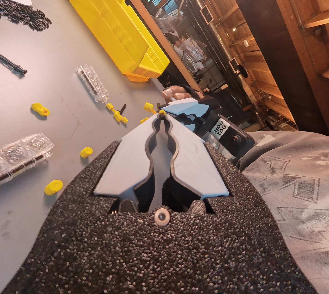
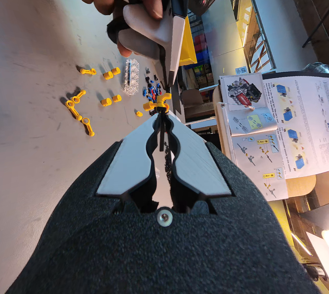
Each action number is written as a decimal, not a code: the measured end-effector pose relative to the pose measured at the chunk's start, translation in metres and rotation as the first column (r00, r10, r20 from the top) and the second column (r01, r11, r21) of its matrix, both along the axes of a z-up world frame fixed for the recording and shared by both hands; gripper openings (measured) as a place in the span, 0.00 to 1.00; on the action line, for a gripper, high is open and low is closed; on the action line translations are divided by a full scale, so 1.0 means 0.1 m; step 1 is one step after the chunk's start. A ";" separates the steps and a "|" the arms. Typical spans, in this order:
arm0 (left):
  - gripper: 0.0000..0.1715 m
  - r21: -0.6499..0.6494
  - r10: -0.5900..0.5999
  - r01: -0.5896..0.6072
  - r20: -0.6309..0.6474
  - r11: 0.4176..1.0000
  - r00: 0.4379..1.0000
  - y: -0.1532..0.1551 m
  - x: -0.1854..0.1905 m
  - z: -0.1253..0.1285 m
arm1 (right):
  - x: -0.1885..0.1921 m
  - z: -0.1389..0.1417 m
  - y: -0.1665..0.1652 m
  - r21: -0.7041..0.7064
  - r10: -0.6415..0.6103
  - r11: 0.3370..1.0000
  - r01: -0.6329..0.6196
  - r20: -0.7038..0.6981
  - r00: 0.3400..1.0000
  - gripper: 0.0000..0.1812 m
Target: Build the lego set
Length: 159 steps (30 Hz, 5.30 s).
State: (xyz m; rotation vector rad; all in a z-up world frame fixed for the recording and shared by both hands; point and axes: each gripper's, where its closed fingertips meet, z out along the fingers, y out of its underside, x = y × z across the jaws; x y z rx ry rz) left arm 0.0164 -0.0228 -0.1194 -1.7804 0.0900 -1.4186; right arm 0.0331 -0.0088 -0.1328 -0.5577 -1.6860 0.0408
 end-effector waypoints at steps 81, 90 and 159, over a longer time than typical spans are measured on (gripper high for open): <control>0.03 0.040 -0.103 0.120 -0.295 0.992 0.950 -0.15 0.21 -0.24 | 0.29 -0.42 -0.30 -0.845 0.573 0.504 0.177 0.481 0.664 0.04; 0.02 0.159 -0.039 0.115 -0.419 0.981 0.907 -0.11 0.23 -0.25 | 0.11 -0.47 -0.09 -0.704 0.147 0.693 0.157 0.351 0.925 0.04; 0.02 0.122 -0.047 0.249 -0.815 0.961 0.578 -0.17 0.16 -0.73 | 0.07 -0.82 -0.12 -0.625 0.058 0.739 0.252 0.431 0.900 0.08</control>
